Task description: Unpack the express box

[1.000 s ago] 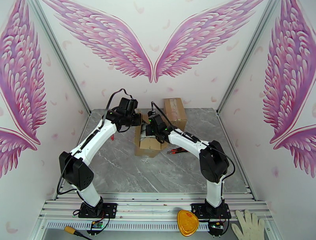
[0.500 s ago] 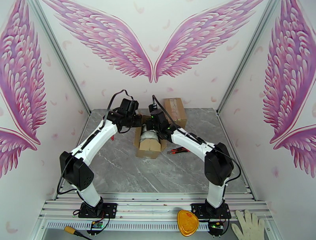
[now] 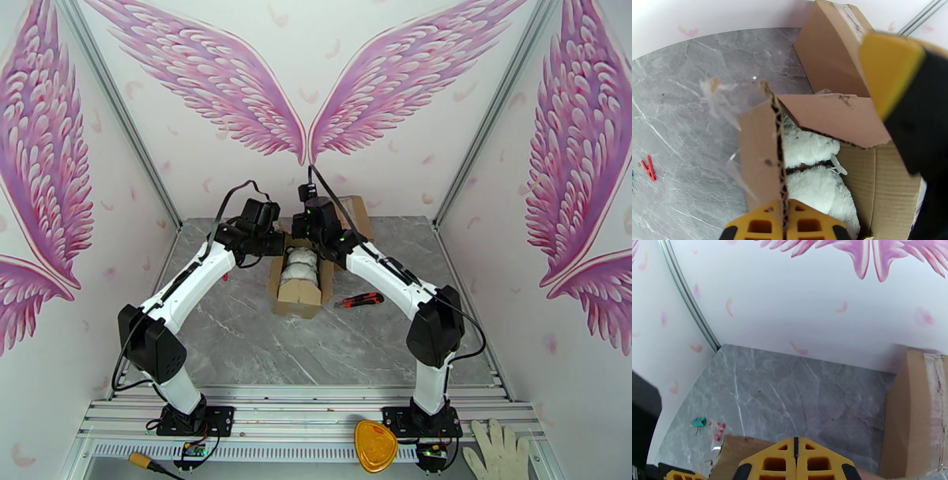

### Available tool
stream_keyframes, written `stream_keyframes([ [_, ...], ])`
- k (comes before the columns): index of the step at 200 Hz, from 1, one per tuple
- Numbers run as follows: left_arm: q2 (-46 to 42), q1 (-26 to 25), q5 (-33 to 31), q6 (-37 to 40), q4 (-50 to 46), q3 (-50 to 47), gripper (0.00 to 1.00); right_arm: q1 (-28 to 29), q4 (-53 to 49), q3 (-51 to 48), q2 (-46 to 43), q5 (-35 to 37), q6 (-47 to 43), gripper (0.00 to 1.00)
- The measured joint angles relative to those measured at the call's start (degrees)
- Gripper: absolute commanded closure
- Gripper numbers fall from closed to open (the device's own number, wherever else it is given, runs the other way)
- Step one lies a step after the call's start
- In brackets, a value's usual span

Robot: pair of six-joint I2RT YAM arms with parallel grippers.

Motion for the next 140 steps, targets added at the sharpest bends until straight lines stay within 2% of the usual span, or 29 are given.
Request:
stream_keyframes([
  [51,-0.57,-0.24,0.11,0.02,0.37,-0.68,1.00,-0.81,-3.48,1.09,3.28,-1.62,-0.02,0.98],
  [89,-0.66,-0.04,-0.09,-0.33,0.37,-0.92,1.00,-0.39,-1.75,-8.09,-5.18,-3.69,-0.04,0.97],
  [116,-0.66,0.11,-0.09,-0.46,0.39,-0.94,1.00,-0.02,-1.01,-11.28,-11.63,-5.86,0.04,0.98],
  [140,-0.66,0.17,-0.09,-0.55,0.37,-0.94,1.00,0.63,0.11,-13.53,-13.75,-7.76,0.76,1.00],
])
